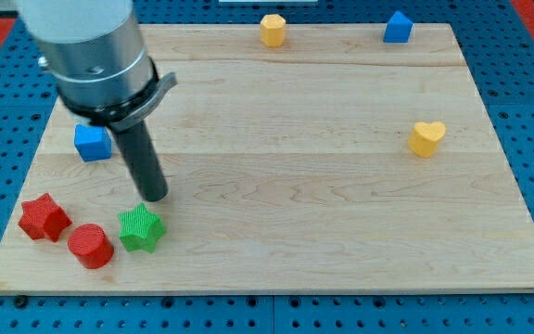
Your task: Move your arm right and to the down
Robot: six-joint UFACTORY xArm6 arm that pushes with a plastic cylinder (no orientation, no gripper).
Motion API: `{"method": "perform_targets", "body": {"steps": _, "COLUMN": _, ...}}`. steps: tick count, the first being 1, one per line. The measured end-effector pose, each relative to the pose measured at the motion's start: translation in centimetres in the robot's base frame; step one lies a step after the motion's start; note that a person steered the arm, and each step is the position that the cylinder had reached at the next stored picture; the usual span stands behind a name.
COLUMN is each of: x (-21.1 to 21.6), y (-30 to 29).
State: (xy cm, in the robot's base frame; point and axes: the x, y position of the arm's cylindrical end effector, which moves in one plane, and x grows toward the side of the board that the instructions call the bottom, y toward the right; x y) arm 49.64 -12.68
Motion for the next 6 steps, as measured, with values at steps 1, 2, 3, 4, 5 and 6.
{"method": "perform_targets", "body": {"steps": 1, "x": -4.2, "y": 7.6}}
{"method": "perform_targets", "body": {"steps": 2, "x": -2.7, "y": 15.7}}
{"method": "perform_targets", "body": {"steps": 3, "x": 1.7, "y": 20.4}}
{"method": "perform_targets", "body": {"steps": 4, "x": 7.5, "y": 16.9}}
{"method": "perform_targets", "body": {"steps": 5, "x": 12.3, "y": 10.0}}
{"method": "perform_targets", "body": {"steps": 6, "x": 12.2, "y": 7.7}}
